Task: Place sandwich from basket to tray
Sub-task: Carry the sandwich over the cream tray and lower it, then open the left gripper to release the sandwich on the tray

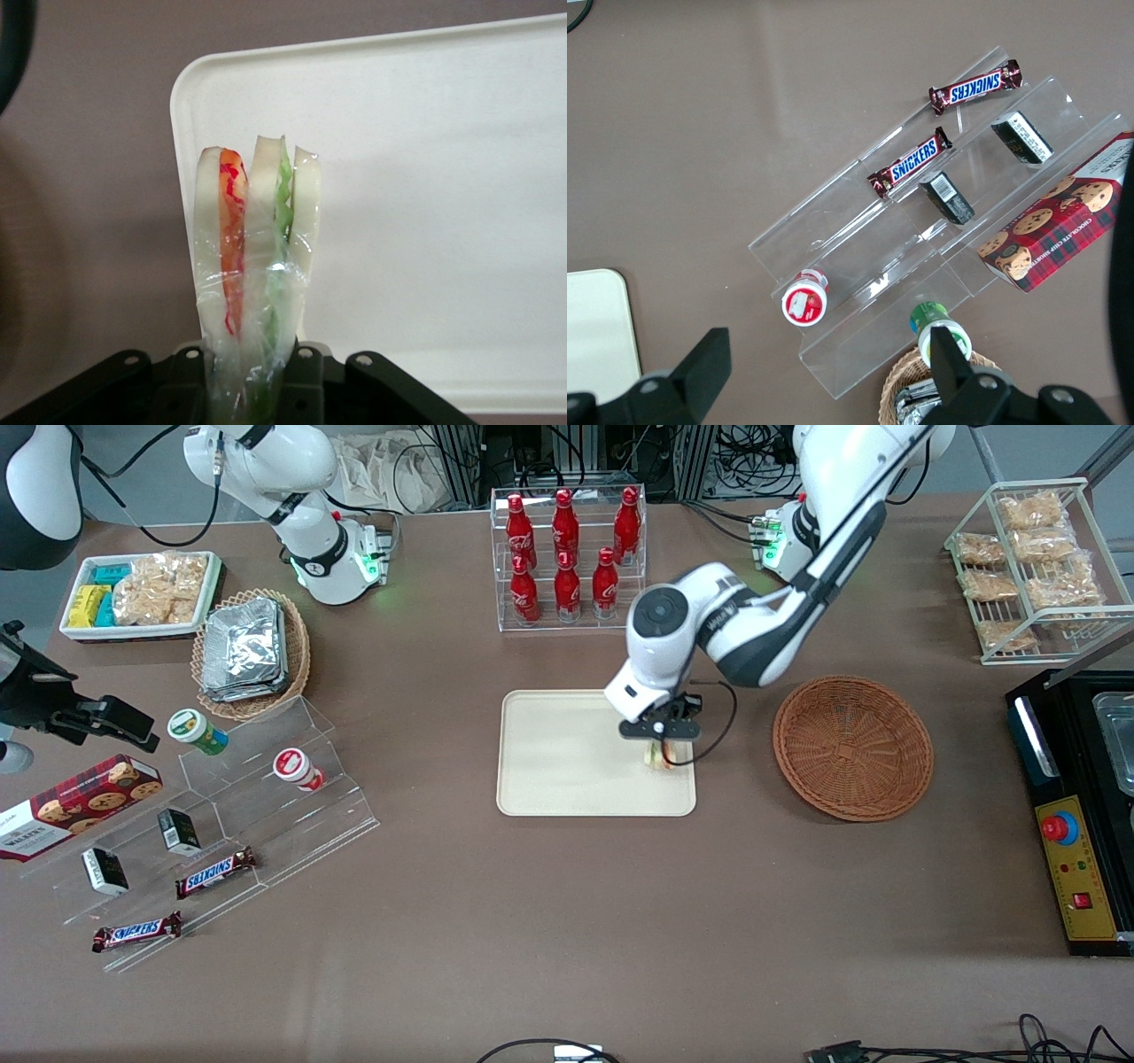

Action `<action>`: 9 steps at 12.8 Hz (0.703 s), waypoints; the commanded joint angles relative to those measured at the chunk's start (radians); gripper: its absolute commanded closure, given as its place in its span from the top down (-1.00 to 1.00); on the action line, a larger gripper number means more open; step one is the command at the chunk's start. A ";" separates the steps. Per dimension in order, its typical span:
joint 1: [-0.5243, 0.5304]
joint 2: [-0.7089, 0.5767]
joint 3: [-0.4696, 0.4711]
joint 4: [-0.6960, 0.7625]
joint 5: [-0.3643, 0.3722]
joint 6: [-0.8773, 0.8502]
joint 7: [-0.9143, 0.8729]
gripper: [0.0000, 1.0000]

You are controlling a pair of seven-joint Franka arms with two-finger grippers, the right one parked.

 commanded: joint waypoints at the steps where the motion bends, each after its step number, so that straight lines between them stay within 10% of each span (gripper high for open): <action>1: 0.005 0.060 0.027 -0.001 0.021 0.087 0.005 -1.00; 7: 0.001 0.129 0.048 0.005 0.071 0.137 -0.010 -0.82; 9: 0.002 0.137 0.050 0.008 0.071 0.137 -0.012 0.99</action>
